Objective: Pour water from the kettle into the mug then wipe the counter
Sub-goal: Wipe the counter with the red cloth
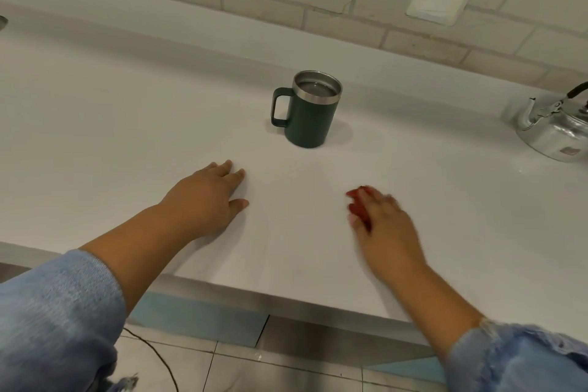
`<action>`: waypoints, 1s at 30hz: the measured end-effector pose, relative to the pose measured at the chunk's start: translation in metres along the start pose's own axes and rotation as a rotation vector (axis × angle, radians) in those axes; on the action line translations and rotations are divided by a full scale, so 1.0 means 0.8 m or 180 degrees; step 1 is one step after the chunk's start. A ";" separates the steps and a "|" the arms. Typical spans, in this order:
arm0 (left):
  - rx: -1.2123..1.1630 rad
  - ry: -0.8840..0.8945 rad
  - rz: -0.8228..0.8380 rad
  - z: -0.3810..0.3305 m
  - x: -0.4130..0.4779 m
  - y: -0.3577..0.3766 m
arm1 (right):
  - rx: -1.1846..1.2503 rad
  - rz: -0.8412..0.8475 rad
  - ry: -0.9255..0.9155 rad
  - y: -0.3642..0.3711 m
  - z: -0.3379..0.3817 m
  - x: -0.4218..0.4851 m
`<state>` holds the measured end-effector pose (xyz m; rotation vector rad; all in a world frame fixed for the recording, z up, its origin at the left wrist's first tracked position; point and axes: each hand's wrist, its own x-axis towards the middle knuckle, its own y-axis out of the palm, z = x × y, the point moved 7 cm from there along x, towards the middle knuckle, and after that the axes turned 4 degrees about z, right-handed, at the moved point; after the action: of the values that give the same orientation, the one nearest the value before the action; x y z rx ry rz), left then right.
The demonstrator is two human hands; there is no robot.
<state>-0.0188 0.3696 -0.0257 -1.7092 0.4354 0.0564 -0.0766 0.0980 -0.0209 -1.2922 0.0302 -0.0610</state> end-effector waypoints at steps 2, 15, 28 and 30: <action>-0.0155 0.0042 -0.0017 0.002 -0.002 -0.003 | 0.0040 0.0057 -0.0548 0.024 0.073 -0.002; -0.0021 -0.0442 0.0065 0.098 -0.033 0.000 | 0.0032 0.0261 -0.0692 0.041 0.115 0.056; -0.0005 -0.0341 0.0023 0.100 -0.035 0.005 | 0.0238 0.0339 -0.0956 0.043 0.142 0.083; 0.0020 -0.0327 0.0007 0.101 -0.036 0.004 | 0.0300 0.0458 -0.1190 0.054 0.176 0.083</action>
<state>-0.0301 0.4540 -0.0363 -1.6912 0.3607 0.1437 -0.0012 0.2410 -0.0231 -1.1868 -0.1976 0.2994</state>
